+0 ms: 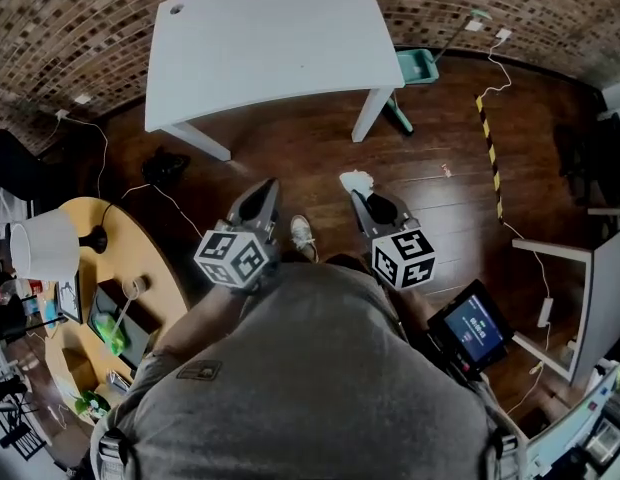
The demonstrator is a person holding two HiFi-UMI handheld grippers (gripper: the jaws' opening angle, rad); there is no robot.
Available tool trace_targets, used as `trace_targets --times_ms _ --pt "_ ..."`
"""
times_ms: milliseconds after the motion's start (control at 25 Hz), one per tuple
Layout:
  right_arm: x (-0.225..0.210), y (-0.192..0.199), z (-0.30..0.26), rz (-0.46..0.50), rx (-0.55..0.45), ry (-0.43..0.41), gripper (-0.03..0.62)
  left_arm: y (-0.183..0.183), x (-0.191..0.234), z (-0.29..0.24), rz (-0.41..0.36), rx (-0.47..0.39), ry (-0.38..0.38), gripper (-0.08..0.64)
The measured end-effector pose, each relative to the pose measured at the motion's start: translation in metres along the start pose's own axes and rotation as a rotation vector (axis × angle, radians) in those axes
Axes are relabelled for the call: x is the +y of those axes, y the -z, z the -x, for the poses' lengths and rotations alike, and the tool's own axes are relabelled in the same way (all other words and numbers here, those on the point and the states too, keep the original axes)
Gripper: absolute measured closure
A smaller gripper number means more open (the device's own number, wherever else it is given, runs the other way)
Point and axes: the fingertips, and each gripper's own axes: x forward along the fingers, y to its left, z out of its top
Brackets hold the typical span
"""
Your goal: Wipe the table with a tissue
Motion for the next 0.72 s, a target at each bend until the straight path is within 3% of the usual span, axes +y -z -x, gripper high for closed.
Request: trace_targets --times_ms 320,720 --pt "0.001 -0.024 -0.057 -0.012 0.008 0.019 0.548 -0.025 0.047 -0.028 0.011 0.021 0.023 0.558" --pt "-0.029 -0.041 -0.088 -0.027 0.033 0.022 0.546 -0.037 0.066 -0.063 0.039 0.038 -0.004 0.558"
